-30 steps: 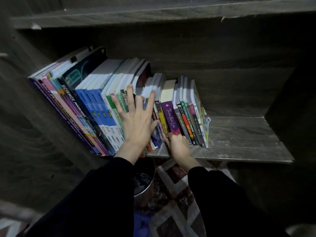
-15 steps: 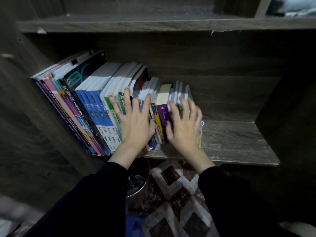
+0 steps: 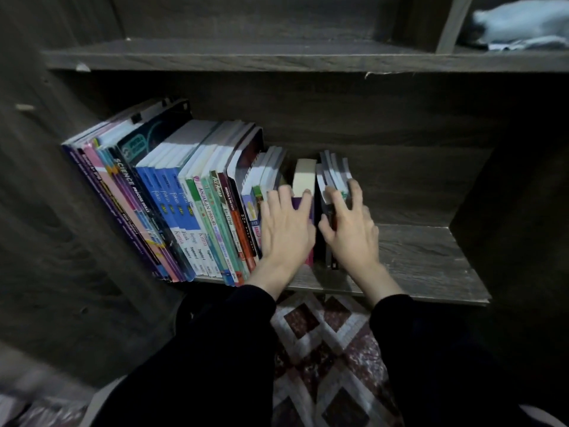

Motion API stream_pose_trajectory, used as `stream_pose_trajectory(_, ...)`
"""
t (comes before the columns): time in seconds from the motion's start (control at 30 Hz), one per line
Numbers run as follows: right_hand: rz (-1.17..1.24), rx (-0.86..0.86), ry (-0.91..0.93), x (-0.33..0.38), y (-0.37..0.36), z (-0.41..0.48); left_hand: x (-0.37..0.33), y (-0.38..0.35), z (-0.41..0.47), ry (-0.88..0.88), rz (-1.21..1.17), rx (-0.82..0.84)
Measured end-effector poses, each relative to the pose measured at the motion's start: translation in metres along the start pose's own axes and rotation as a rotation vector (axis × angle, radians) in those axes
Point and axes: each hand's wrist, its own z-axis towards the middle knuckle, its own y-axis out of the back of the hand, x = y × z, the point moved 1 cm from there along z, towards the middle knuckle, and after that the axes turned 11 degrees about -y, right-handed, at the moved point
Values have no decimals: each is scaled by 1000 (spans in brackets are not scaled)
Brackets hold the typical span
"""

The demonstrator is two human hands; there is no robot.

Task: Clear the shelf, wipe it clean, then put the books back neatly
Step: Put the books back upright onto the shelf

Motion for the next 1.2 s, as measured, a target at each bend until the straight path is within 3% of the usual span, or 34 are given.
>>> stream_pose_trajectory(0.13, 101, -37, -14, -16, 2, 0, -9, -11, 18, 159, -316, 189)
stream_pose_trajectory(0.3, 157, 22, -162, -21, 2, -7, -3, -15, 25, 277, -662, 161)
stream_pose_trajectory(0.53, 200, 53, -187, 5, -11, 0, 27, 50, -1, 263, -655, 96)
stream_pose_trajectory(0.77, 301, 82, -49, 37, -28, -4, 41, 141, 8, 101, -409, 21)
stream_pose_trajectory(0.9, 277, 158, 69, 35, -31, -4, 38, 166, 15, 38, -387, -60)
stream_pose_trajectory(1.03, 662, 352, 110, 11, -19, -11, 37, 187, 22, 81, -489, -82)
stream_pose_trajectory(1.1, 893, 416, -6, 1, -14, -15, 35, 192, 27, 128, -621, -64)
stream_pose_trajectory(1.2, 1124, 340, -261, -16, -3, -19, 23, 186, 35, 154, -773, -37)
